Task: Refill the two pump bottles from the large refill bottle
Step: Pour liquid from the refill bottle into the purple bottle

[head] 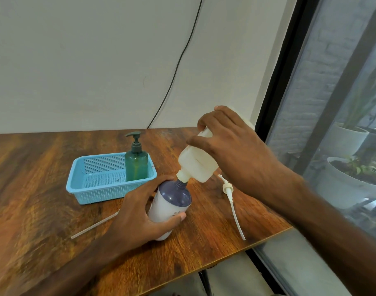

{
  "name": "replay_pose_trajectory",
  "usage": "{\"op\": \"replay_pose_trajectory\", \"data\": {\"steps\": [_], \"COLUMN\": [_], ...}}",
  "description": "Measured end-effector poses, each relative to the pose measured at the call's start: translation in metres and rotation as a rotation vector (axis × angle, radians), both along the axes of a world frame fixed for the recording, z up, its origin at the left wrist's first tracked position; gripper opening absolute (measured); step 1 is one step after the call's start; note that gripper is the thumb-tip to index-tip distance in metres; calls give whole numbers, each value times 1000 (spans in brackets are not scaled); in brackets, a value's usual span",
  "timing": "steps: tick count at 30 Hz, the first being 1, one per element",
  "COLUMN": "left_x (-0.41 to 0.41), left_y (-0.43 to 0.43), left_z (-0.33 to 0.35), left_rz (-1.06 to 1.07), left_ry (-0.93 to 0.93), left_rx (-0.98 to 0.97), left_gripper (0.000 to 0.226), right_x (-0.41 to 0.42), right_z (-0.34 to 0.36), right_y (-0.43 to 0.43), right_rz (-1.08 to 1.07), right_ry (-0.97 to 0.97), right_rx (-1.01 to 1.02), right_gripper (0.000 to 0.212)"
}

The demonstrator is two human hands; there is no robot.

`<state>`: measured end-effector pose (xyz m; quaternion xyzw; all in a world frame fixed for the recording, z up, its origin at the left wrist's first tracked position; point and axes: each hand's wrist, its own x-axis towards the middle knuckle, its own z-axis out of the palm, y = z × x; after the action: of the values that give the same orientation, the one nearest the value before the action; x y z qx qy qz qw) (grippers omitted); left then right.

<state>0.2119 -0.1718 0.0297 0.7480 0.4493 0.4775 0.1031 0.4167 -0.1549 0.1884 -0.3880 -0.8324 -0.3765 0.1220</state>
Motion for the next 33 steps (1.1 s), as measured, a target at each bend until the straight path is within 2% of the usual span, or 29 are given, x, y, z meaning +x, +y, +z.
{"op": "replay_pose_trajectory", "data": {"steps": [6,14,26,33], "left_x": [0,-1,-3,-1], "left_y": [0,1,3,2], "left_z": [0,-2,-3,-1], "left_rz": [9,1,-16,-19], "left_ry": [8,3,-5,-9], "left_rx": [14,13,2,8], "left_gripper": [70,70,76,69], "right_x": [-6,-12,-16,-17], "right_z": [9,15,21,20], "right_y": [-8,-12,-14,-13], "right_rz": [-76,-71,-61,-59], "right_ry": [-103,-167,-209,-207], "right_rx": [-45,-87,-108,-92], "right_gripper": [63,61,51,51]}}
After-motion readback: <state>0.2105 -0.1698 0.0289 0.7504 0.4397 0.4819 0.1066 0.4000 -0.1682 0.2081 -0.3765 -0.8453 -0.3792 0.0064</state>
